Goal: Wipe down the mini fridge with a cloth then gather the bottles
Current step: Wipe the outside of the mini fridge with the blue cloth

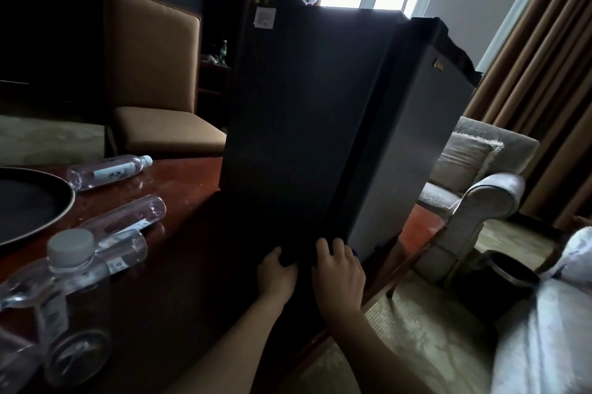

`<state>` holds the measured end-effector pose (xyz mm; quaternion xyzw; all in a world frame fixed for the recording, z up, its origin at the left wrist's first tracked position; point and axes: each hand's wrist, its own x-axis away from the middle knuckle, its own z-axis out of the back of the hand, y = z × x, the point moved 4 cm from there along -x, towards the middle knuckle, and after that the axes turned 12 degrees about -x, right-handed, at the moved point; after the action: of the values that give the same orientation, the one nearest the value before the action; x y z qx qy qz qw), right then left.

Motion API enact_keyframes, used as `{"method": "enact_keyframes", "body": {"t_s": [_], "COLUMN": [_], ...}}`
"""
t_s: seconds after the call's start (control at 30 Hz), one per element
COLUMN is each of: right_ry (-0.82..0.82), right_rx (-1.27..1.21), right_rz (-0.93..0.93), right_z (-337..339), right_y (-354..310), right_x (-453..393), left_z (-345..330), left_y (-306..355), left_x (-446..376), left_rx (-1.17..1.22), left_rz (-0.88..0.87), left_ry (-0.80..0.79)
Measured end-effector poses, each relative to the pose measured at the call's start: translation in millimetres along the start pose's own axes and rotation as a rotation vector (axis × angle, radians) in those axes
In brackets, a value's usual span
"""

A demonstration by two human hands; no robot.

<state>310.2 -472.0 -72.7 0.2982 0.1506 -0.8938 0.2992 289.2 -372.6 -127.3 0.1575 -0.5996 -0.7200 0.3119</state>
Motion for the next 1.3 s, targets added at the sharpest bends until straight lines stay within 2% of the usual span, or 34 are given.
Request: {"method": "enact_keyframes", "body": {"t_s": [0.17,0.27,0.47,0.67,0.8,1.0,1.13,1.3], "right_ry": [-0.042,-0.043,0.108,0.192,0.251,0.402,0.455,0.468], "right_rx": [-0.136,-0.232,-0.317,-0.318,-0.336,-0.372,-0.365,-0.357], "right_rz": [-0.114,-0.220,-0.211,-0.171,-0.144,-0.090,-0.051,-0.080], "right_z": [3.6,13.2,55.2,99.3,122.1,174.8,205.3,213.5], "right_y": [5.9,14.8,20.0,13.8,10.2,9.6,9.9,4.1], "right_x": [2.7,2.1,-25.2,-65.8,-87.0,-130.4,-156.7,-167.1], "left_z": [-0.7,3.7,10.8,18.5,29.7,44.0,49.3,53.9], "left_y": [3.9,13.1,62.4,116.0,155.6,232.5,279.7,294.3], "left_x": [1.9,2.1,2.2,1.2,8.6,15.1,19.2,18.6], "left_rx": [0.138,0.171,0.182,0.128,-0.004,-0.120,-0.149,-0.208], "left_rz": [0.052,0.014,-0.144,-0.279,-0.445,-0.671,-0.752,-0.786], "left_ry": [-0.047,-0.073,-0.089,0.067,0.253,0.412,0.482,0.515]}}
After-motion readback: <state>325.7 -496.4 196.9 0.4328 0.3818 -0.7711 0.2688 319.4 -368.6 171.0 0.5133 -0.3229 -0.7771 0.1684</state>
